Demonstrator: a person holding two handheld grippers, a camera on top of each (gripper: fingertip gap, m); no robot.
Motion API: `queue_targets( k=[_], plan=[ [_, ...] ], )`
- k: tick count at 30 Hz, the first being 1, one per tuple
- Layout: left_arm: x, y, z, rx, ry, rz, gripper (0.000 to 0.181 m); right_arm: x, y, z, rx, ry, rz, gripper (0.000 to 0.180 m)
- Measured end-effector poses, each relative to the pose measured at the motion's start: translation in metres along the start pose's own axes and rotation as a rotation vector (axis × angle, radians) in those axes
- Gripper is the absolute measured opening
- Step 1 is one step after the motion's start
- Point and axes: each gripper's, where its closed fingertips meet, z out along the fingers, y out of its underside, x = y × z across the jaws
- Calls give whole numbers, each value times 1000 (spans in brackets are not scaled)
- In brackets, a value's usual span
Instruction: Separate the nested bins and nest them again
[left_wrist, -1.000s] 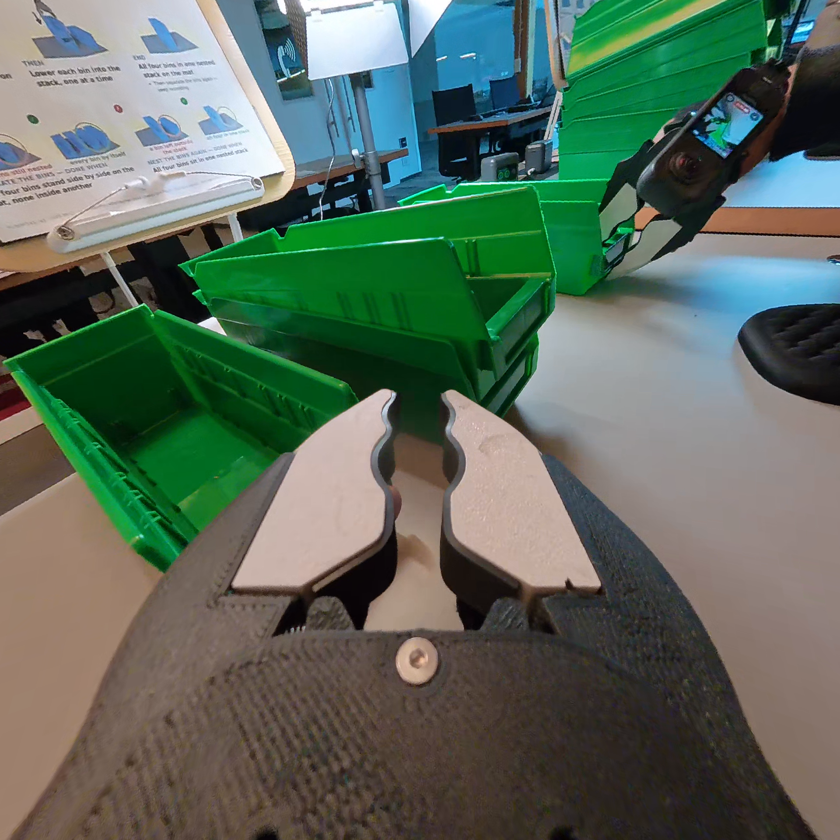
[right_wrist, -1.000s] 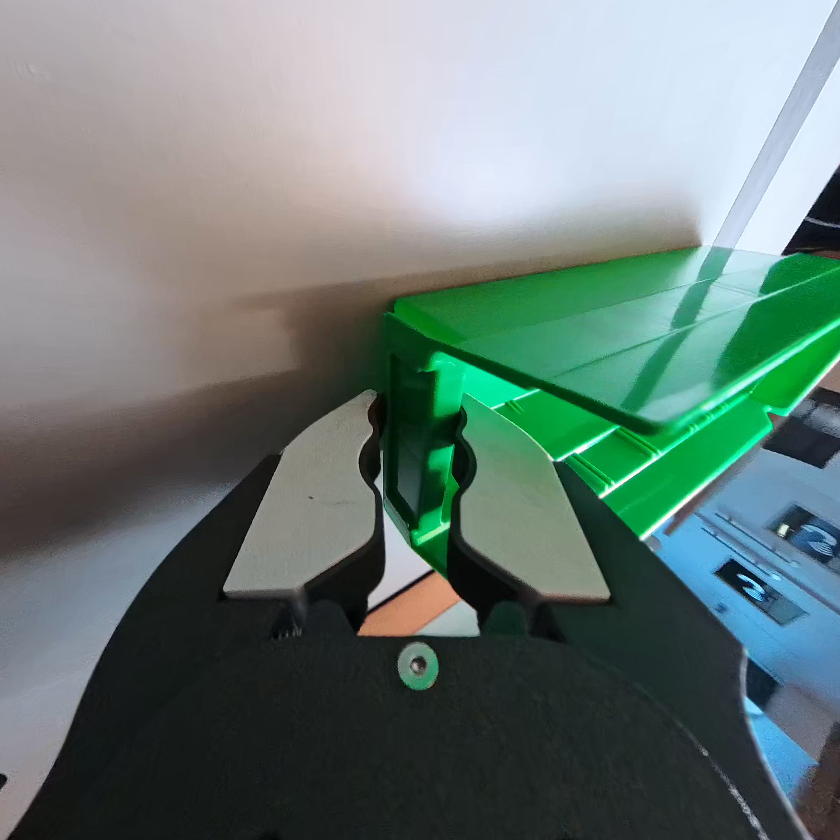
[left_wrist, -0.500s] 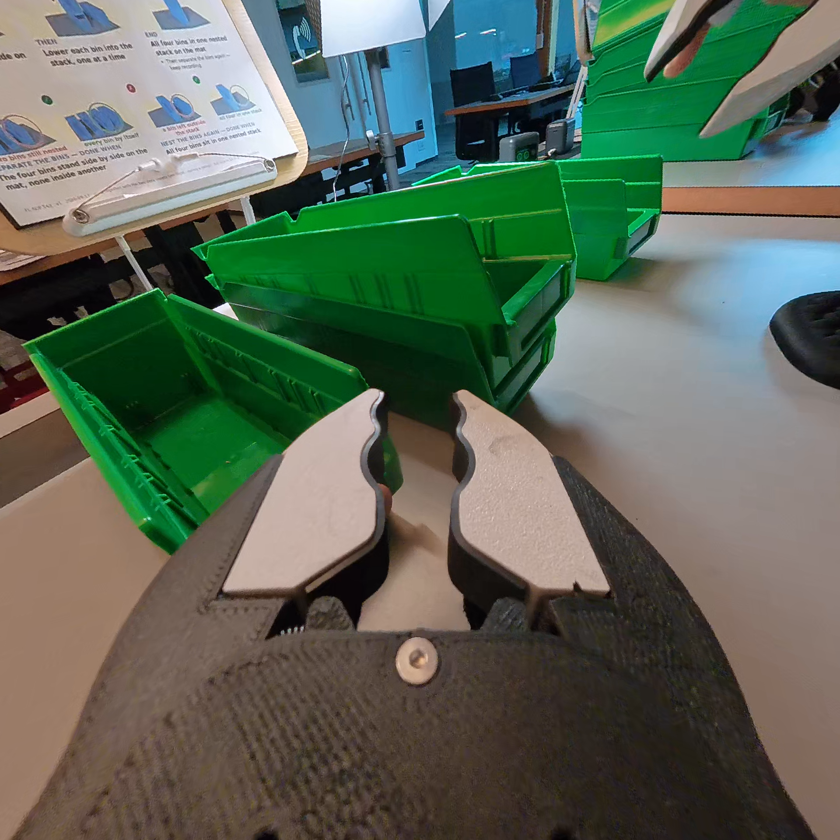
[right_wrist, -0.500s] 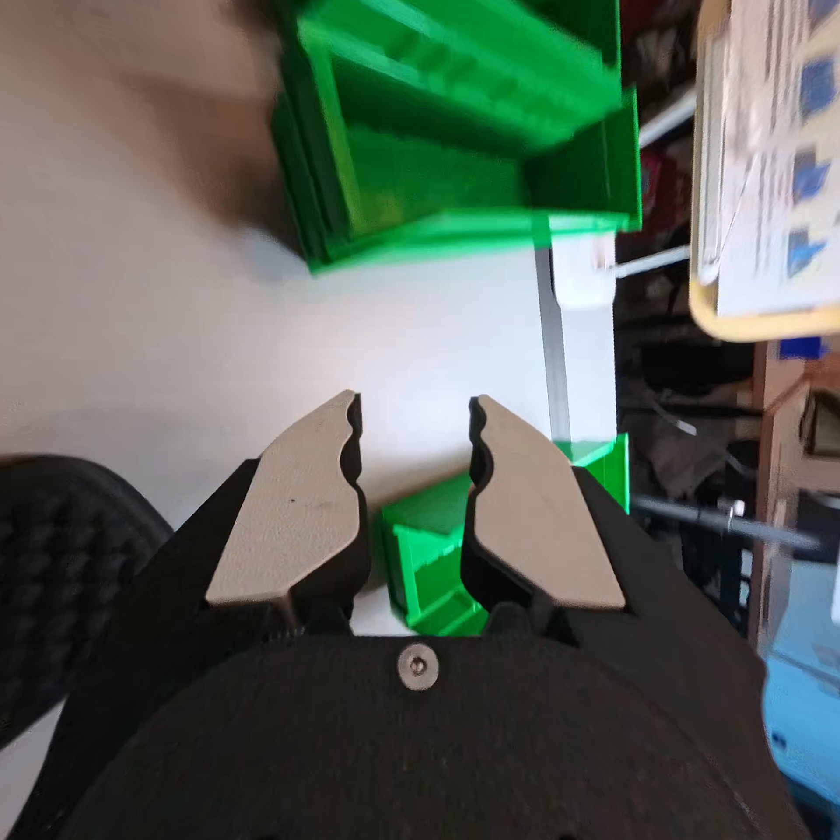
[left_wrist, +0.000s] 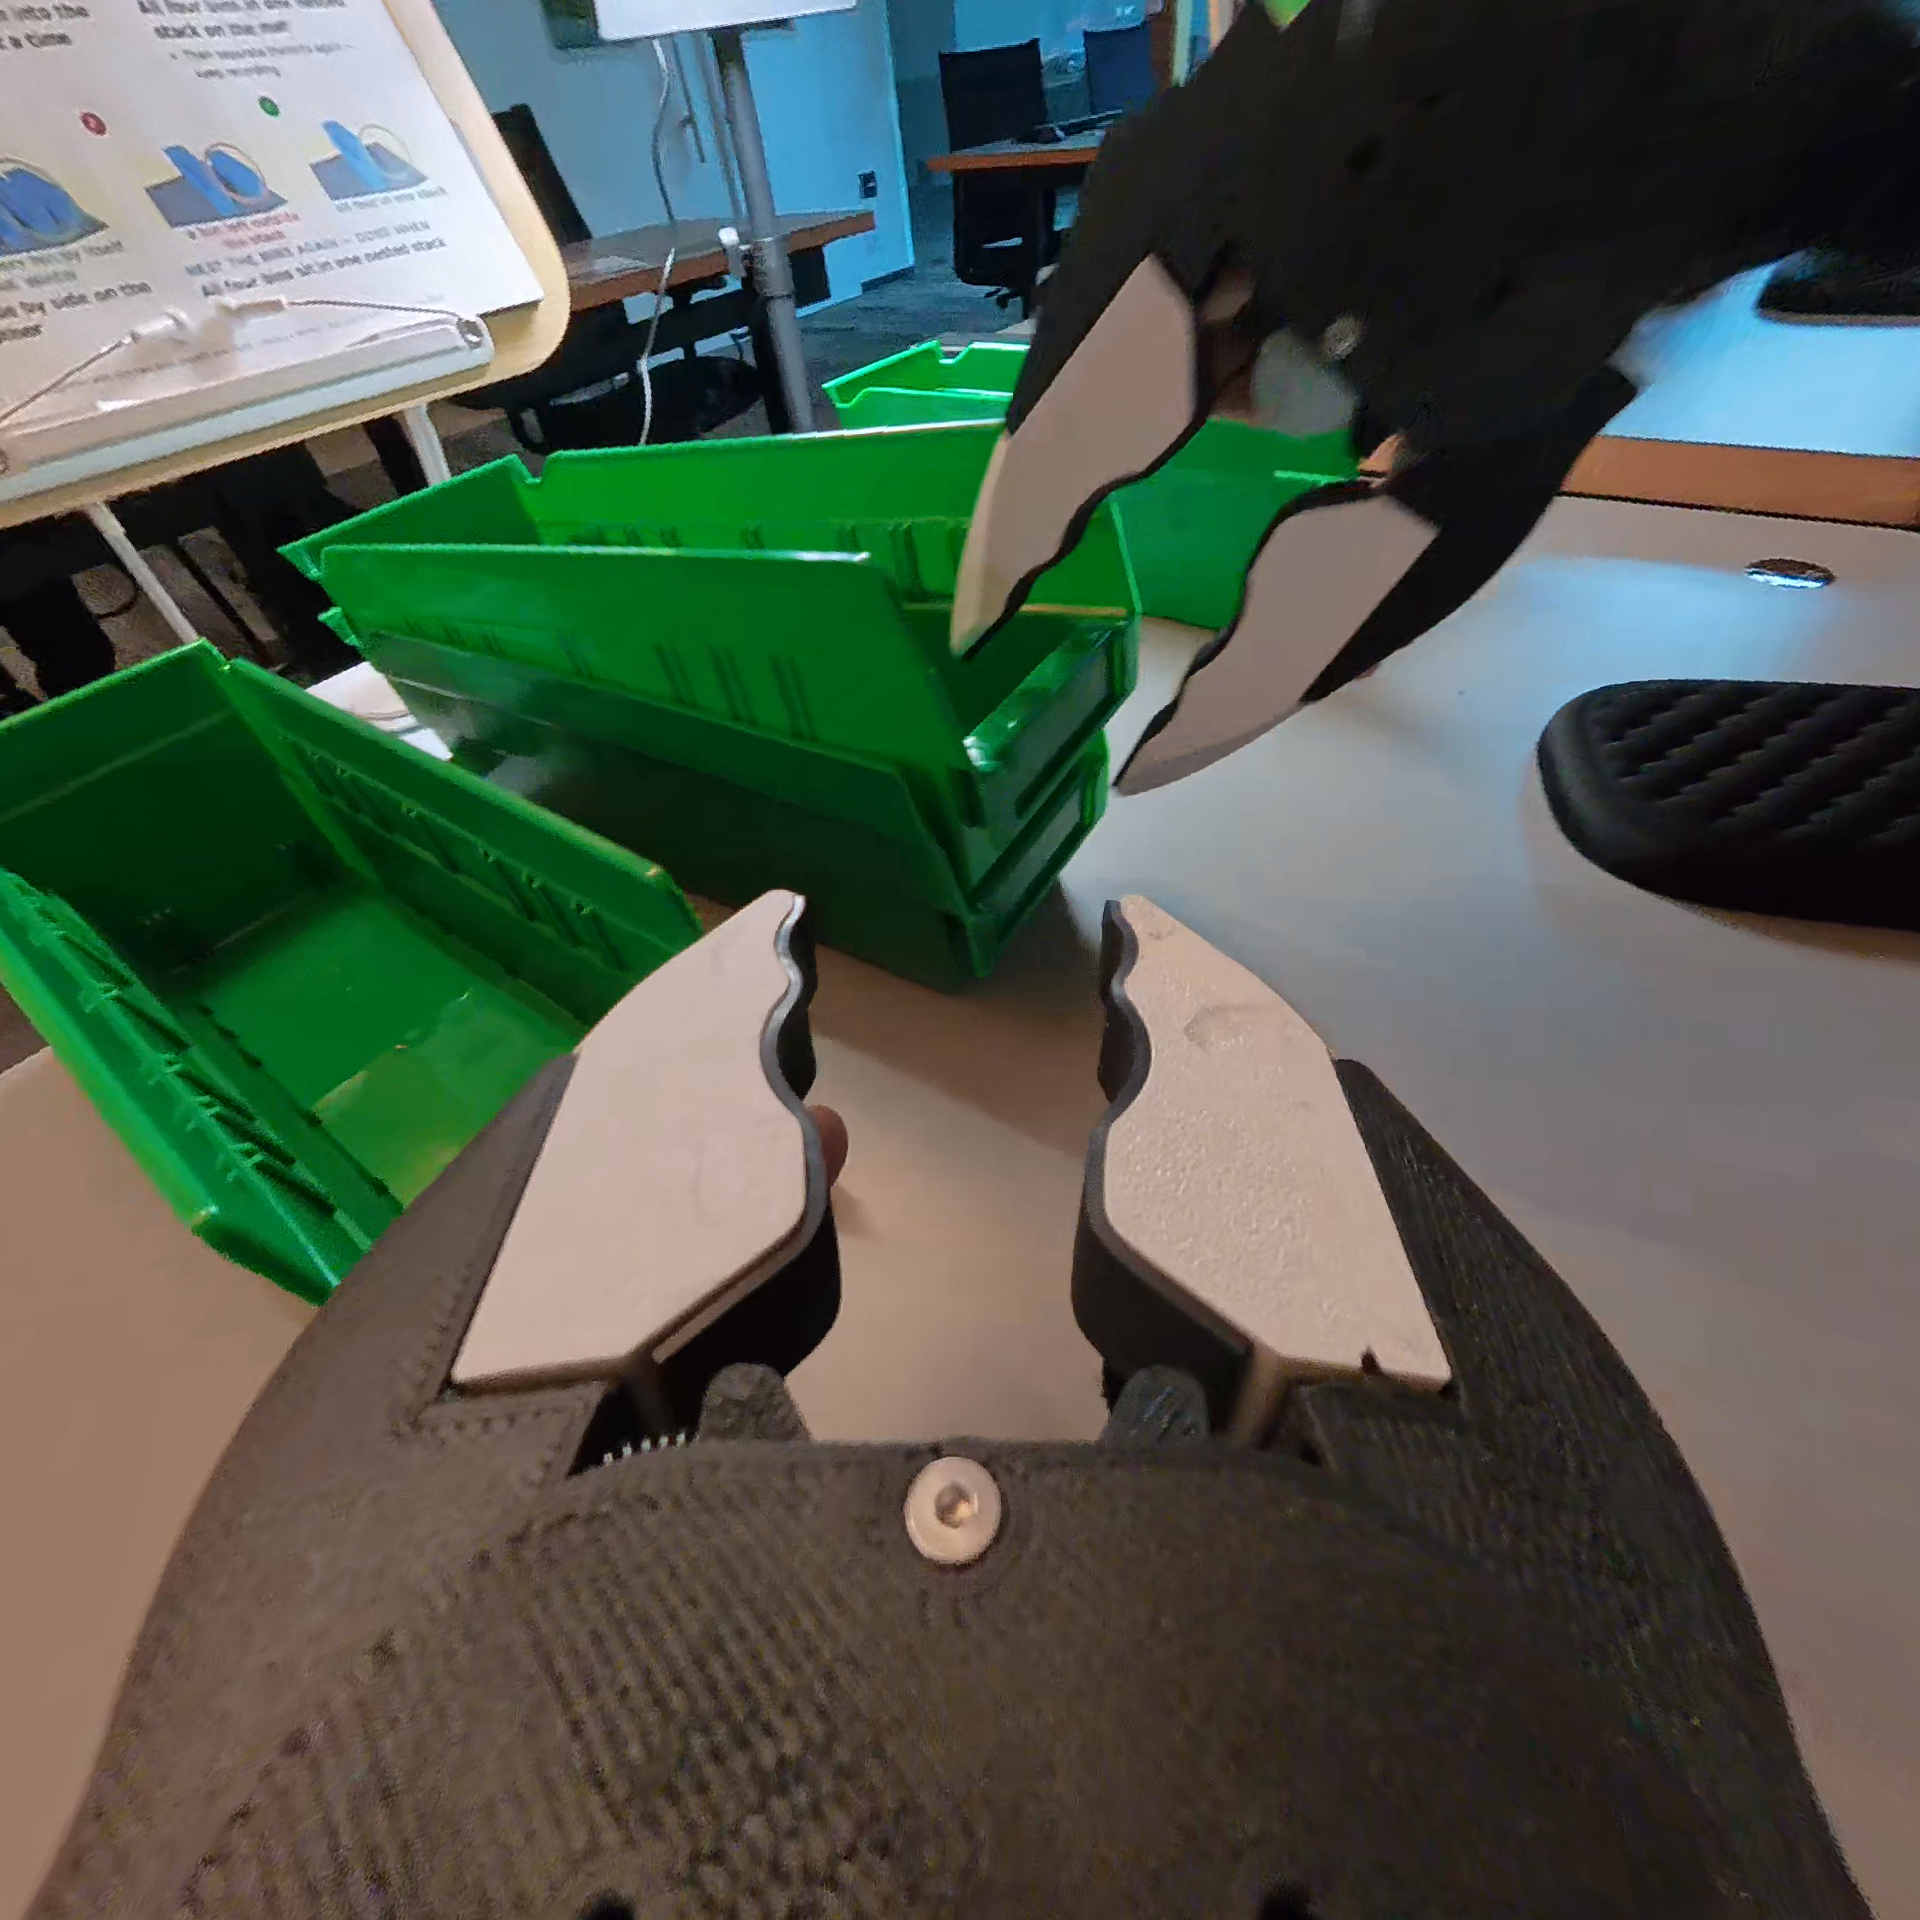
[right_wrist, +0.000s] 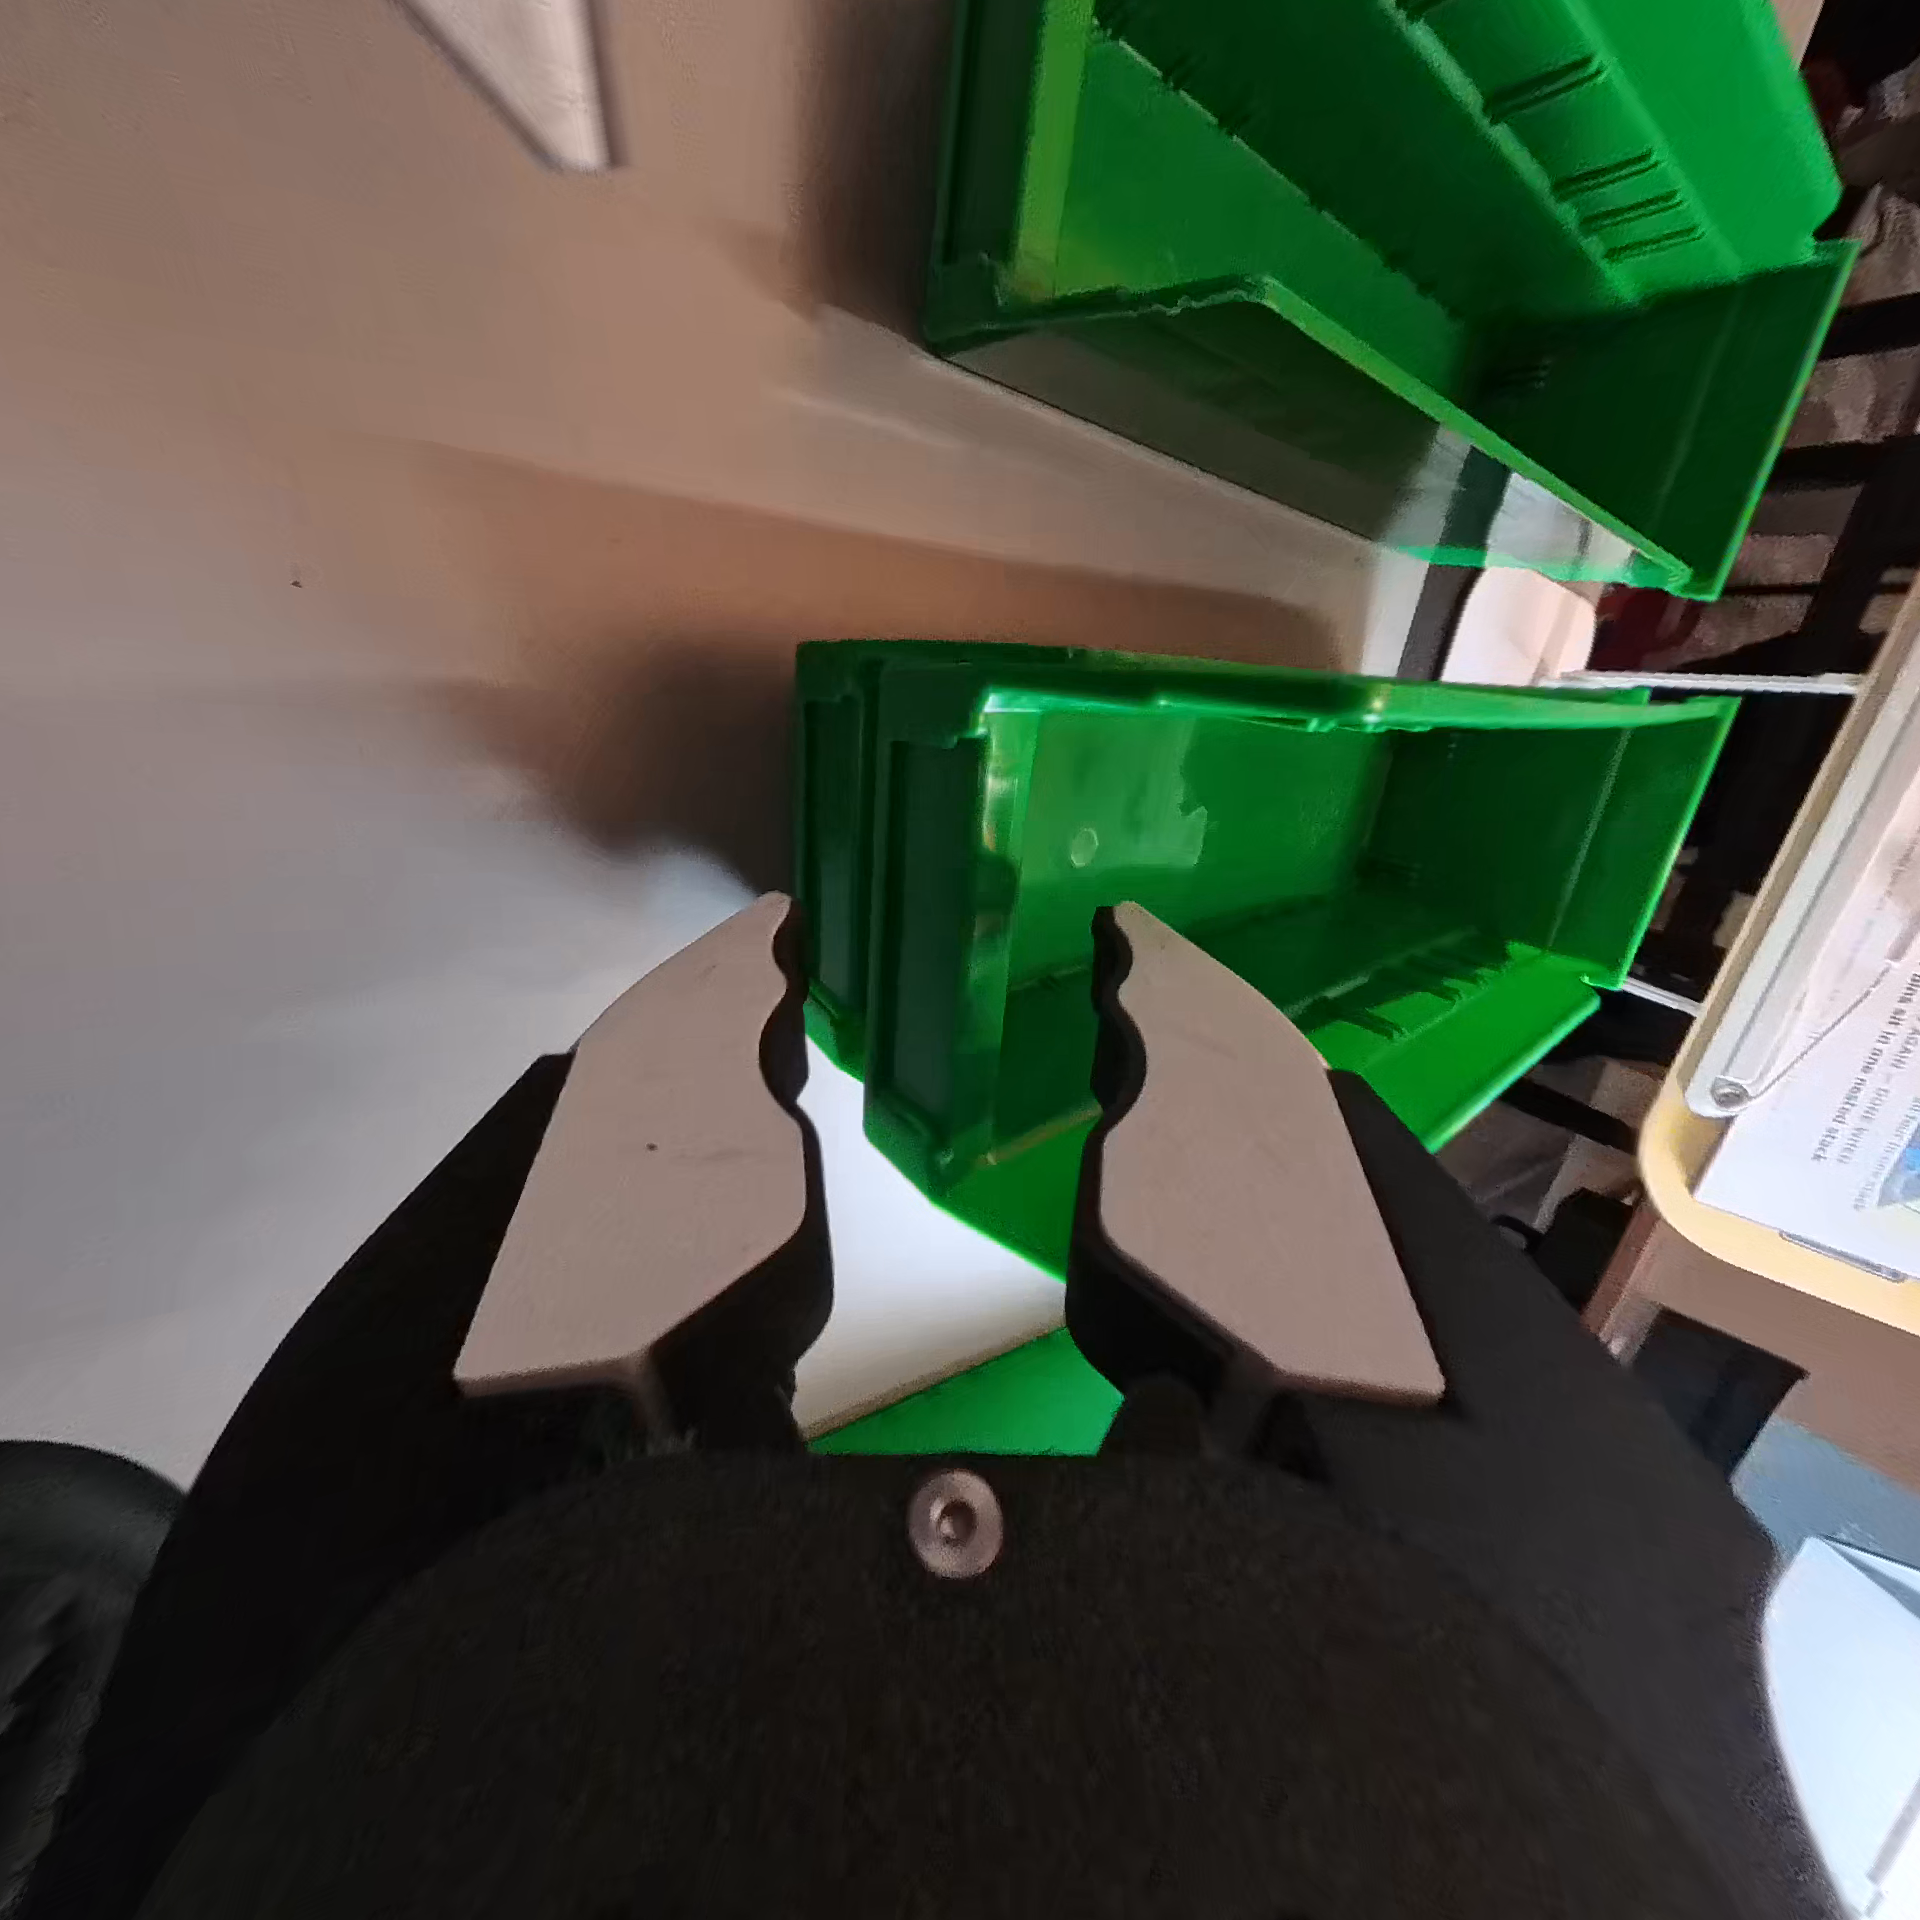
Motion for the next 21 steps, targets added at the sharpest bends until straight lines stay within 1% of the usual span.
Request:
queue_targets(
  k=[3,7,16,21],
  plan=[
    [14,-6,-2,-9,36,6,55,0,1,12,-35,6,-17,50],
    [26,-11,-5,-12,52,15,56,0,1,22,-70,23,-54,32],
    [27,-9,-6,-22,55,13,56,1,2,20,-78,5,-48,30],
    [24,-5,-4,-37,45,12,55,18,2,1,-61,26,-32,31]
  ],
)
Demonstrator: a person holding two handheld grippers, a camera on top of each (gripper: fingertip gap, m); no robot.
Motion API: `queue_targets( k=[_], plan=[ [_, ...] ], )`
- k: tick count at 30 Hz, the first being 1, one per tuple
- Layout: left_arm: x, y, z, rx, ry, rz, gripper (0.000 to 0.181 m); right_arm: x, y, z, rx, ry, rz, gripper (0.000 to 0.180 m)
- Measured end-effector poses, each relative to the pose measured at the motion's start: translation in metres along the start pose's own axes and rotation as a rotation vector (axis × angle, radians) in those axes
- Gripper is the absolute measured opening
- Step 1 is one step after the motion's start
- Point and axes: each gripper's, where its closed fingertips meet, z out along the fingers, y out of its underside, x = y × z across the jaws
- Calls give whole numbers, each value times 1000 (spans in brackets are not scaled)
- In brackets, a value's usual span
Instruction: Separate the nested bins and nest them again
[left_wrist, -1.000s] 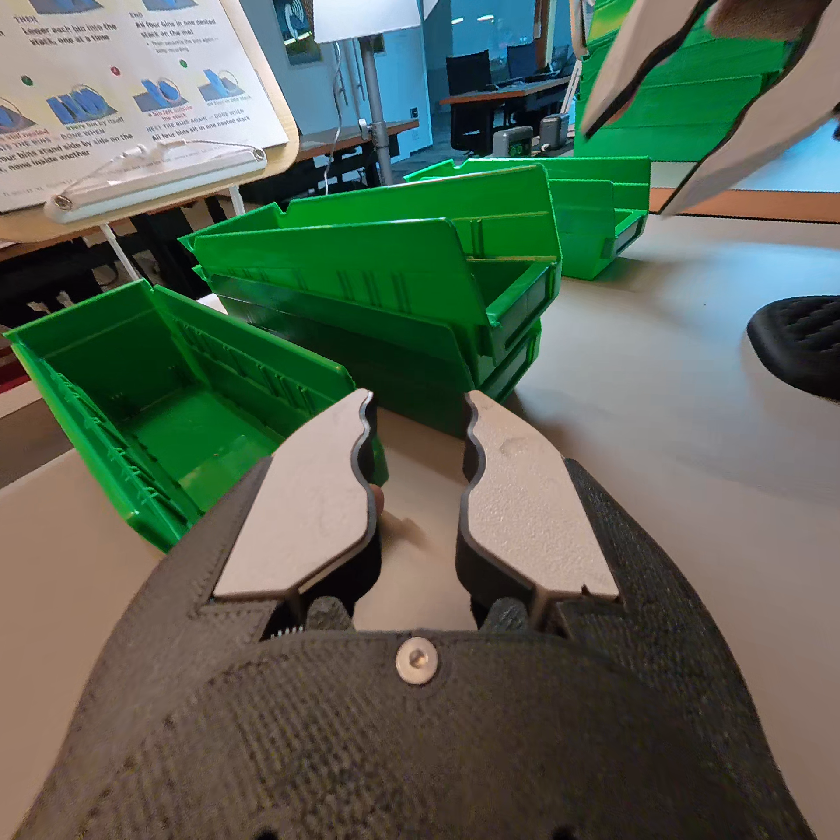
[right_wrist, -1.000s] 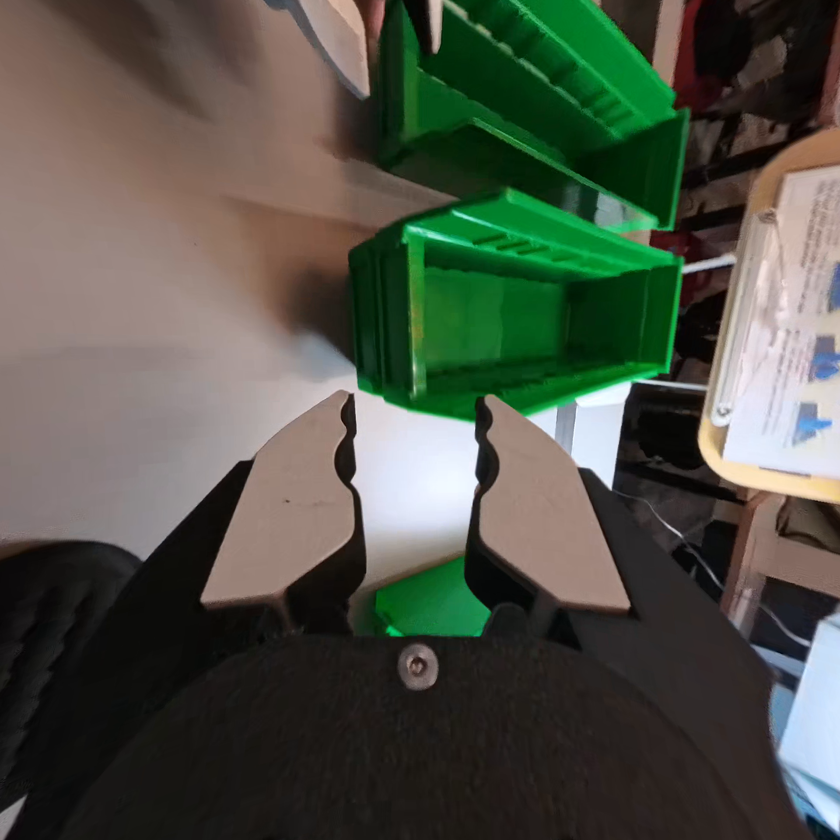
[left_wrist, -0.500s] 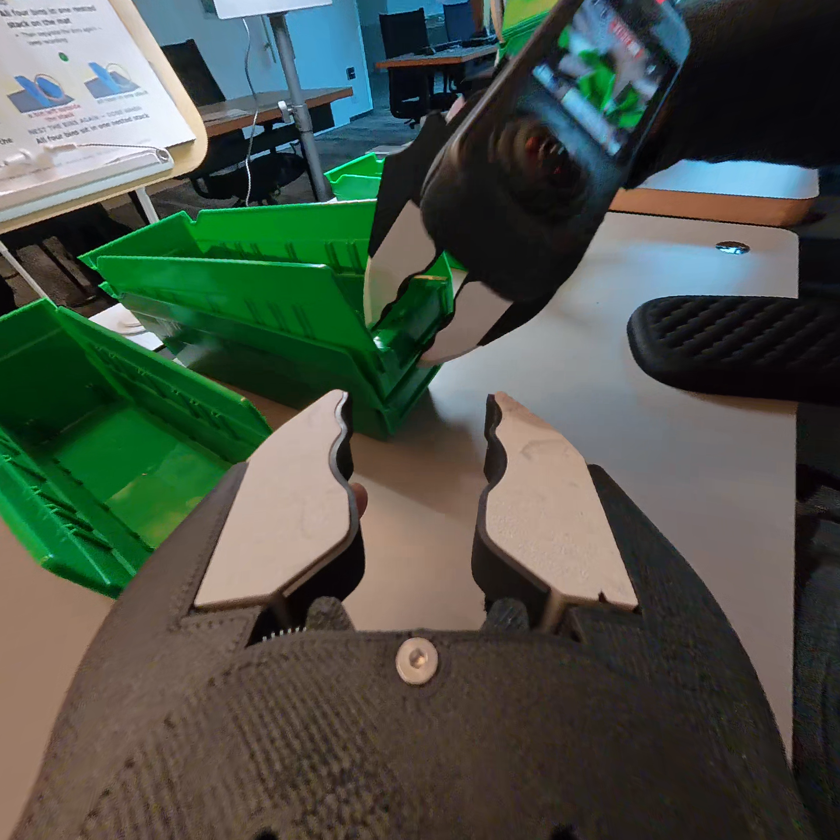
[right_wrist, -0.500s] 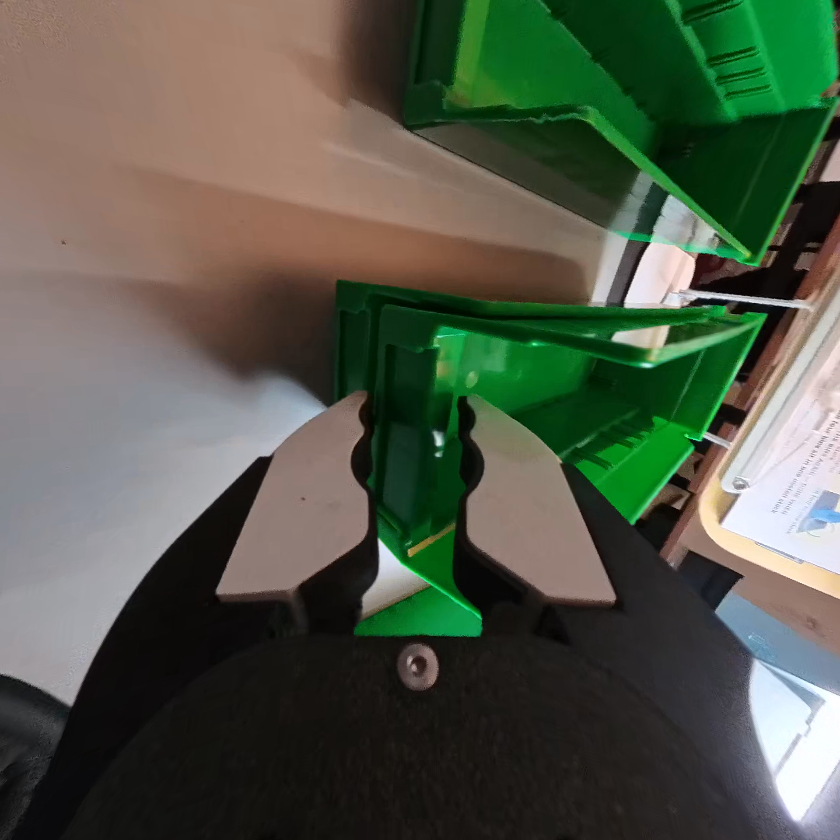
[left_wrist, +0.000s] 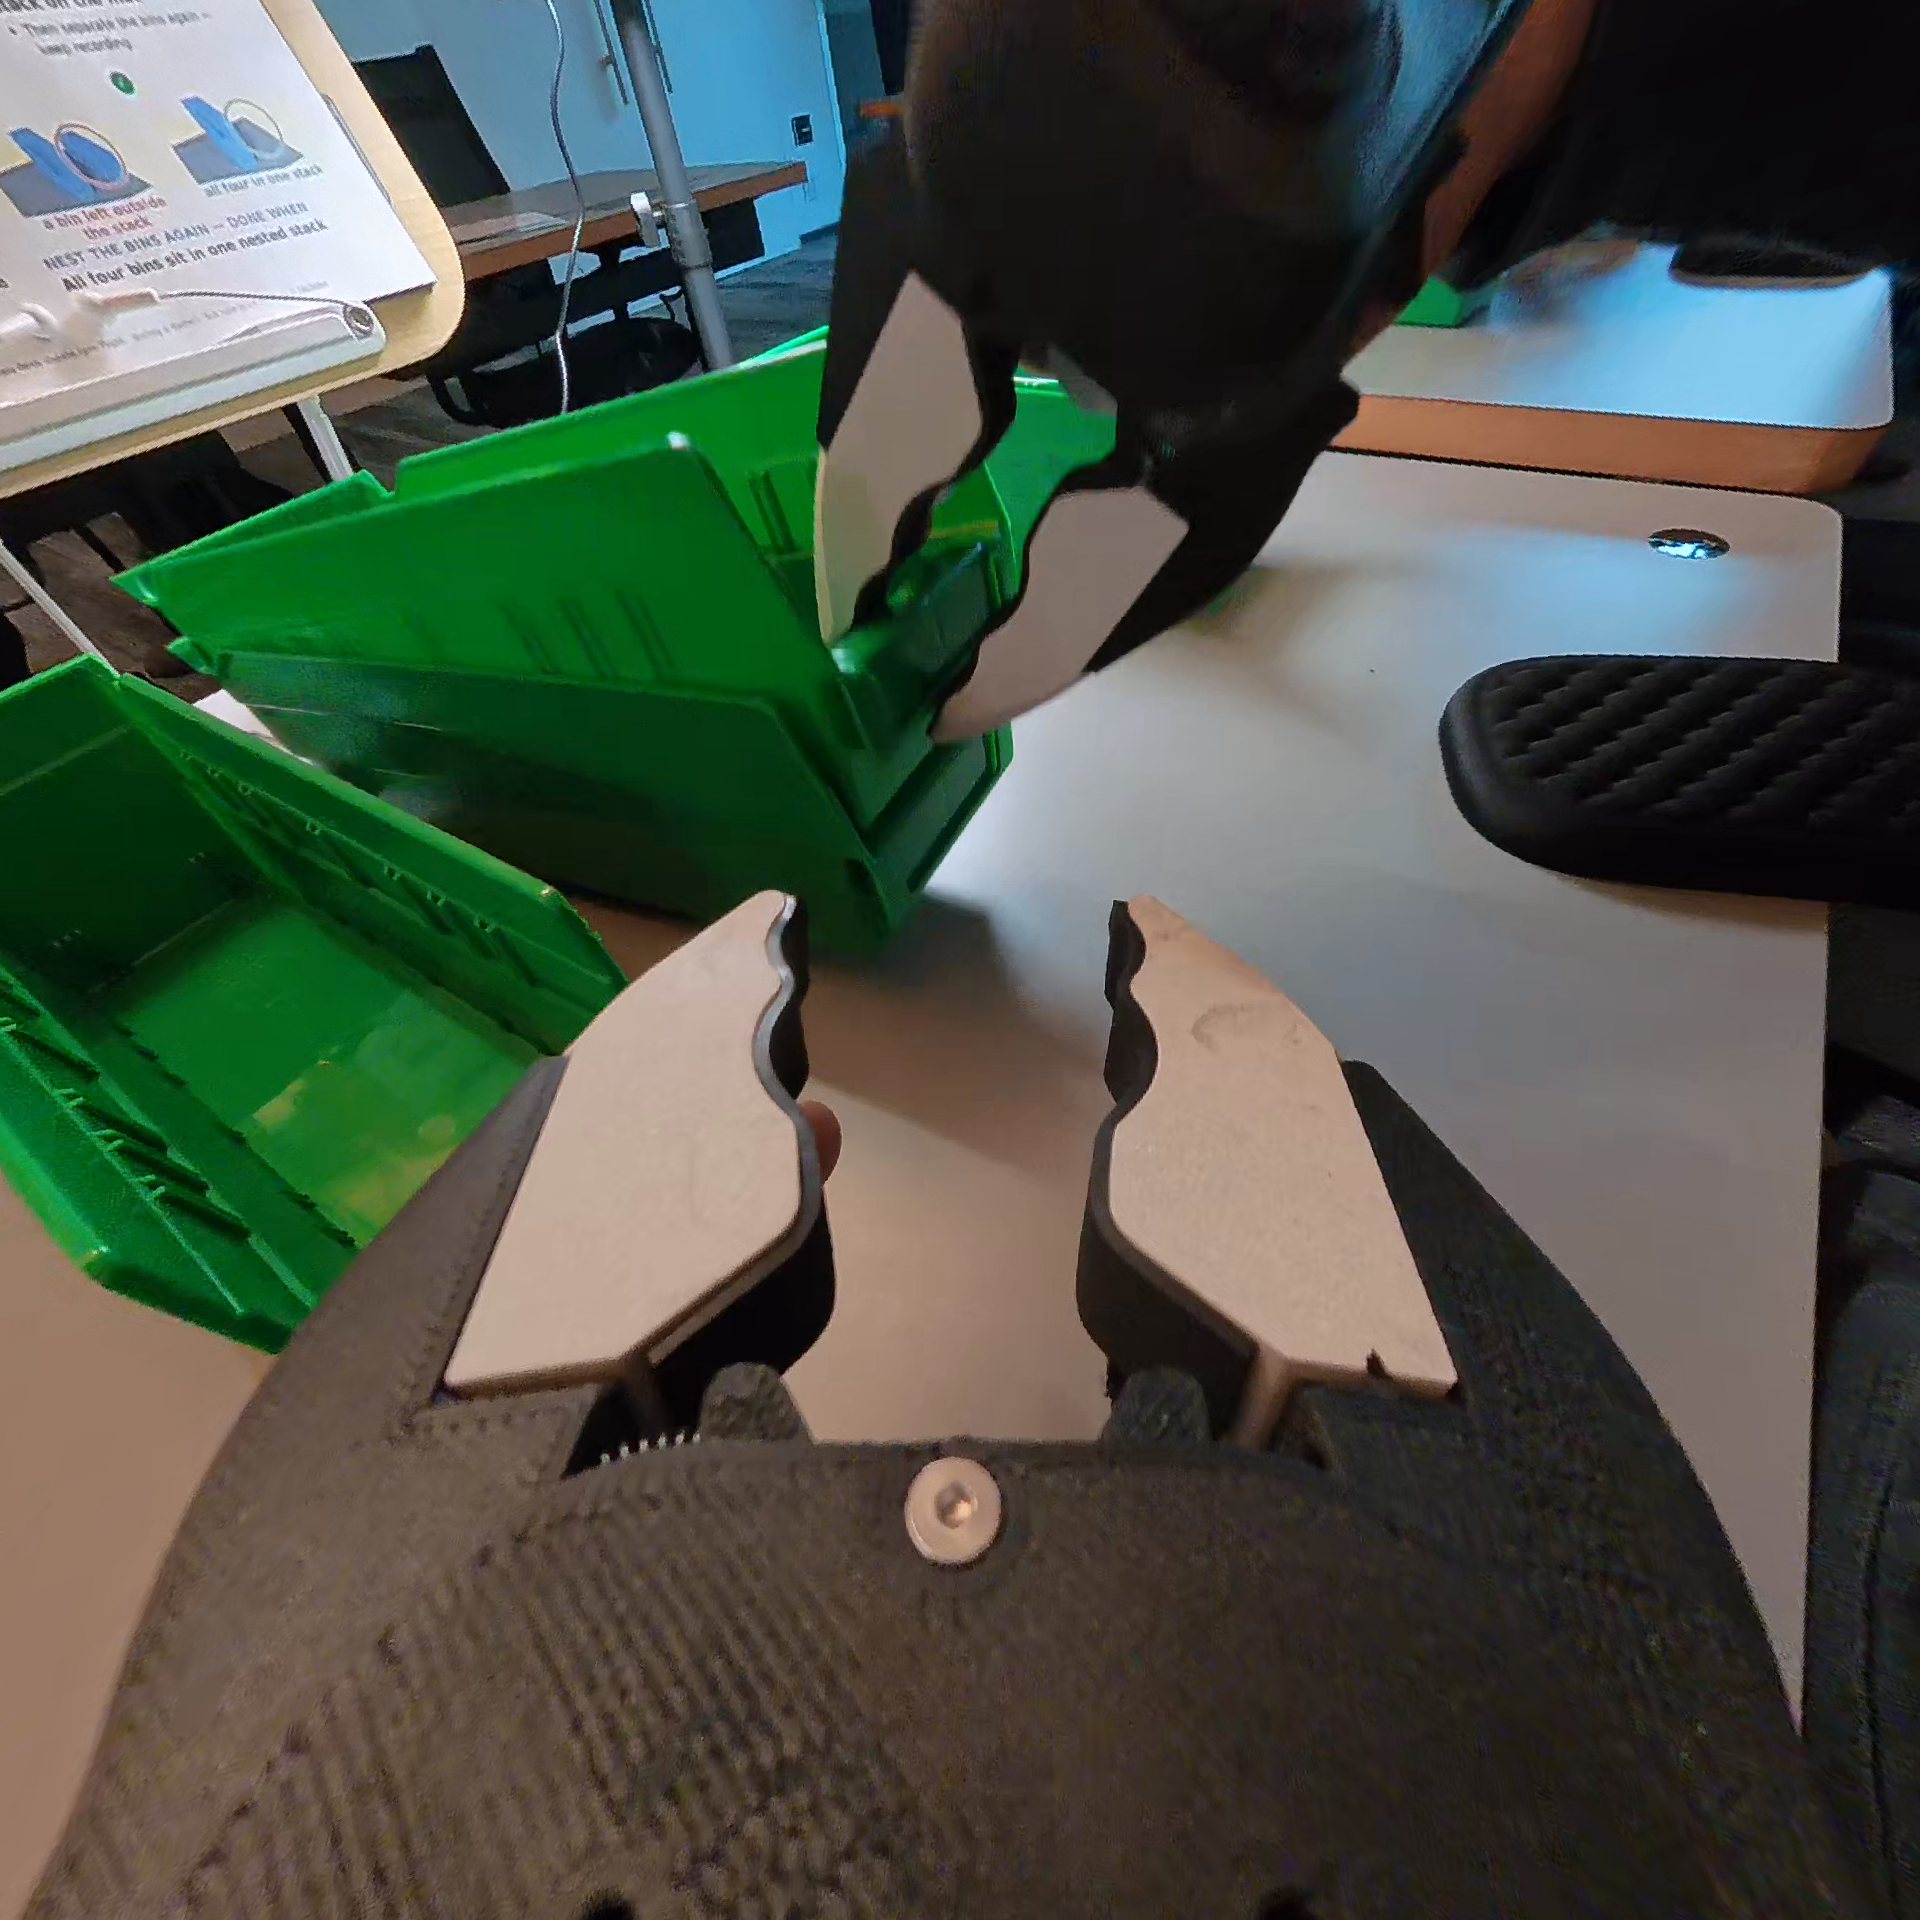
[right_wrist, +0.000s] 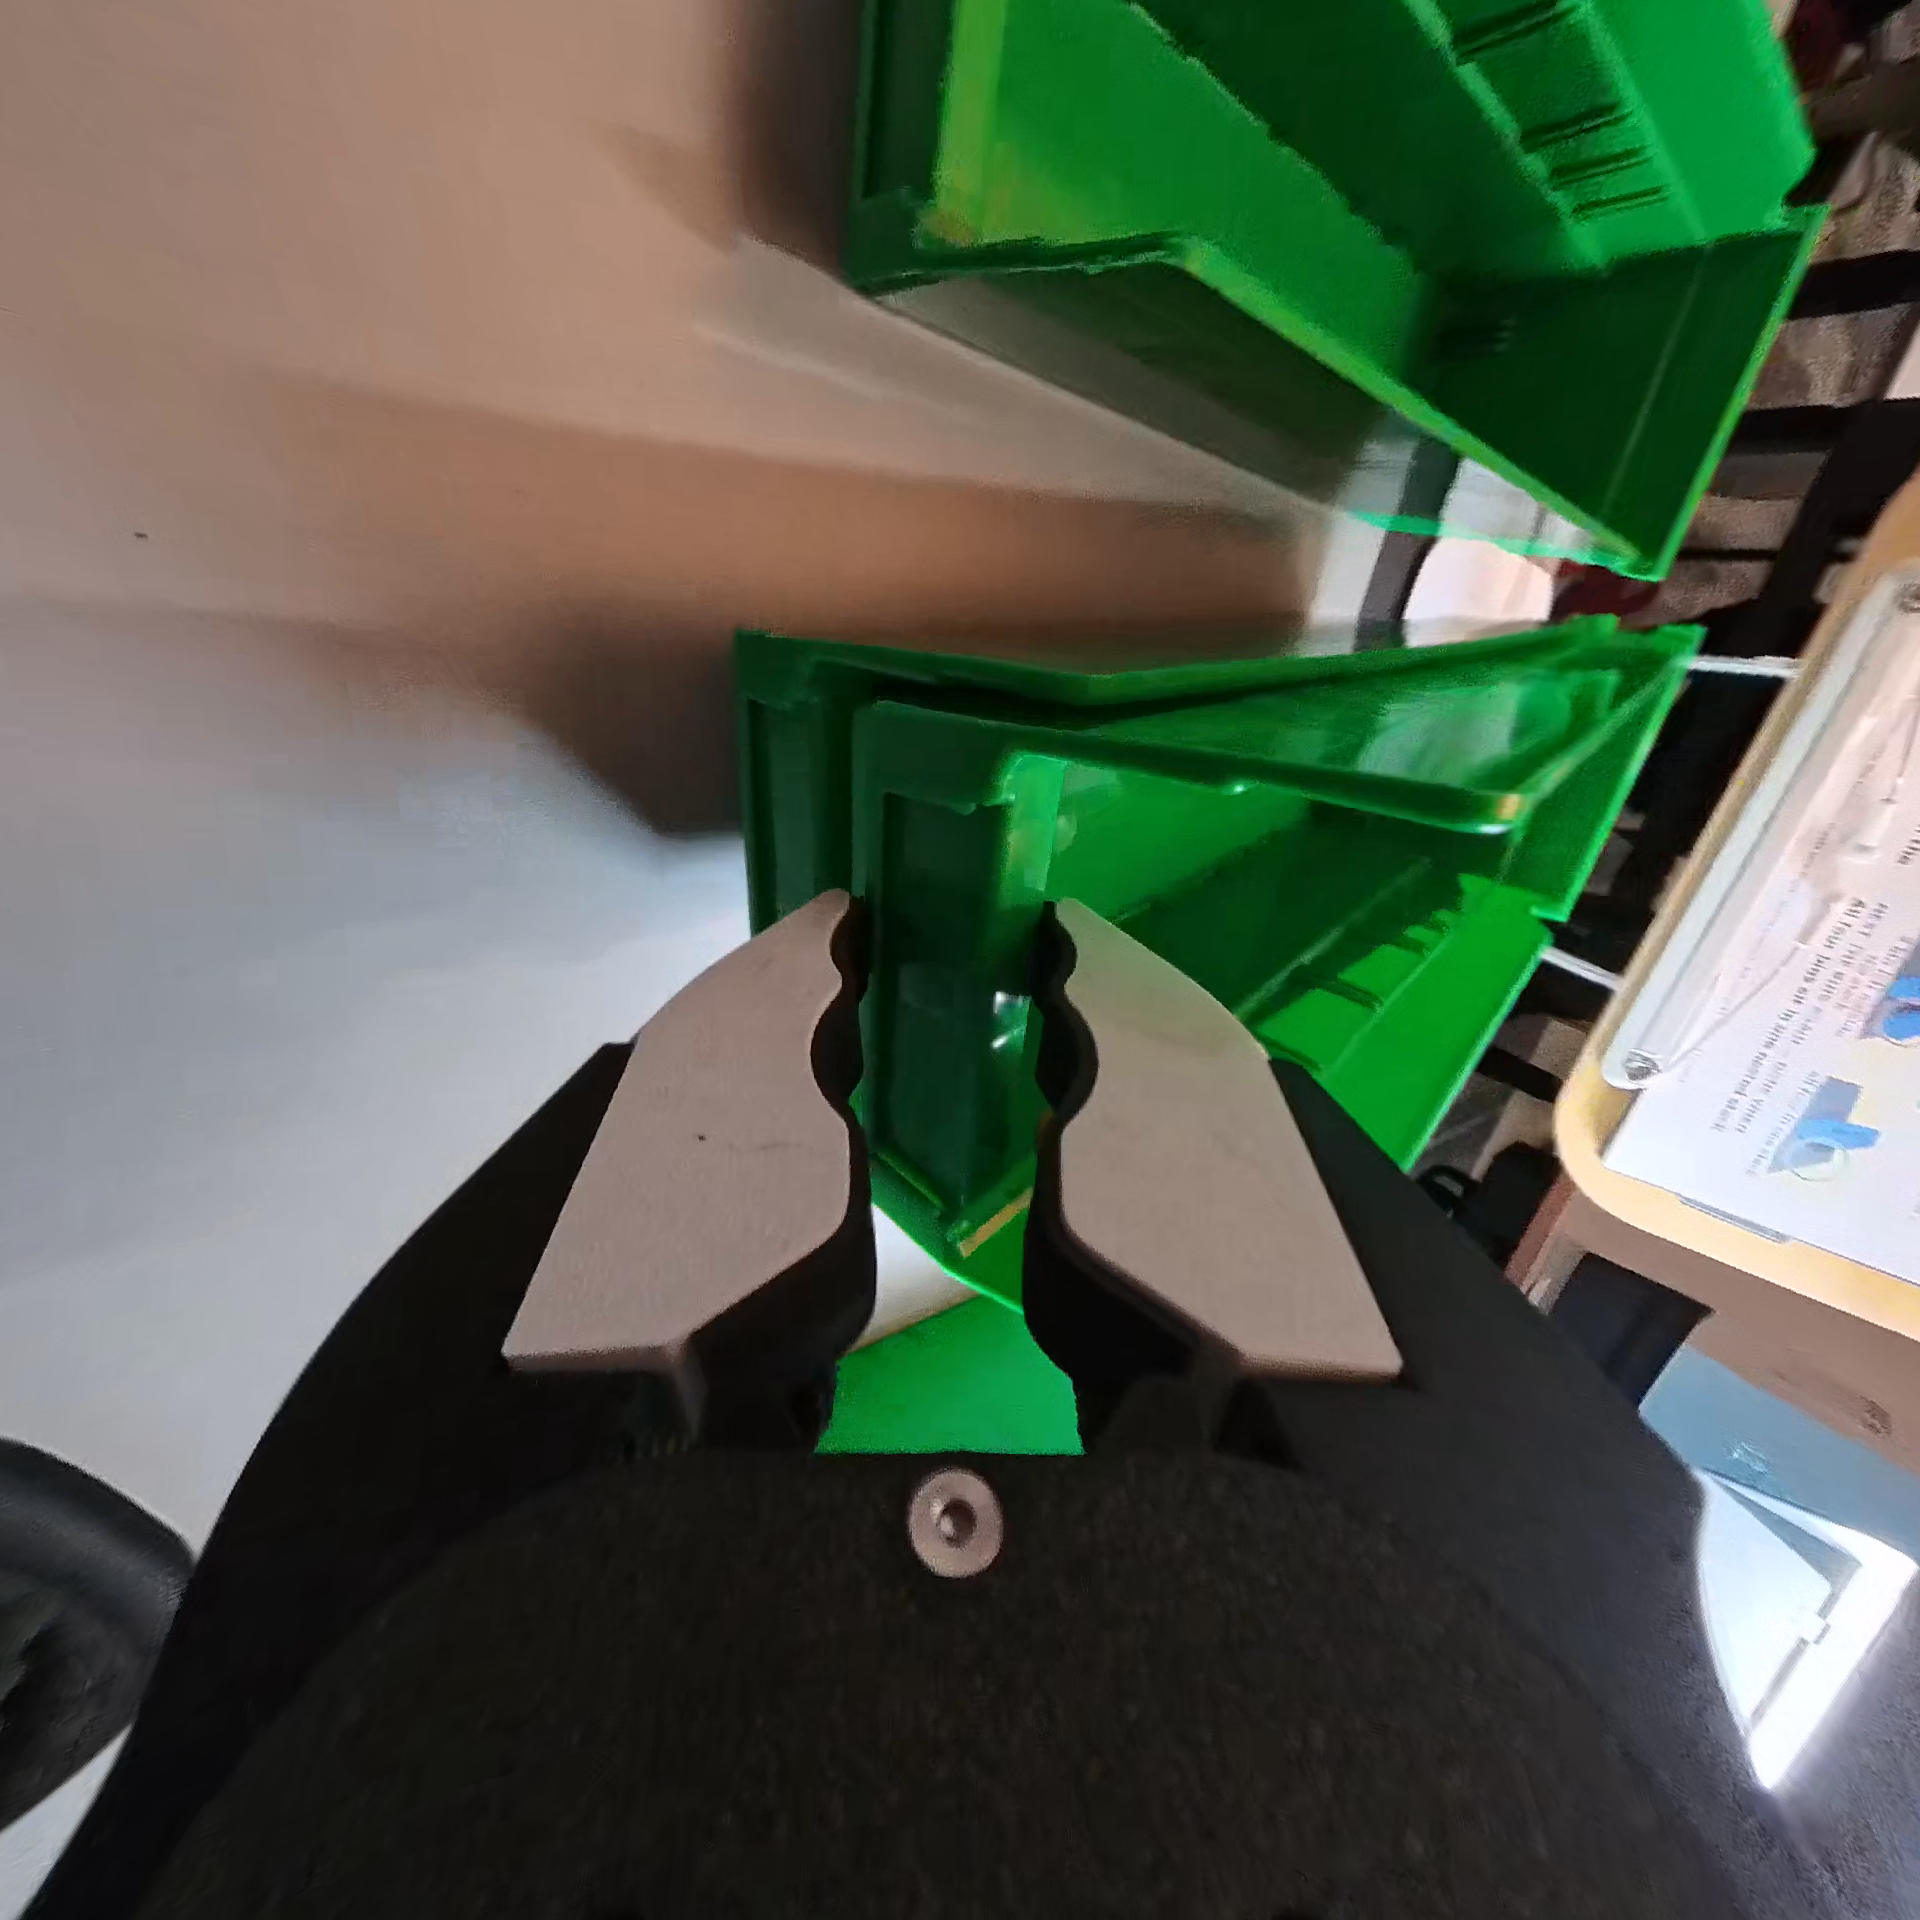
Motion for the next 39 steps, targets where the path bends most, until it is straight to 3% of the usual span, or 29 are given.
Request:
queue_targets(
  k=[21,39],
  plan=[
    [-4,9,7,-28,-17,9,54,52,3,-43,15,112,77,30],
    [-5,17,12,-50,-16,9,54,104,0,-78,112,5,133,29]
  ],
)
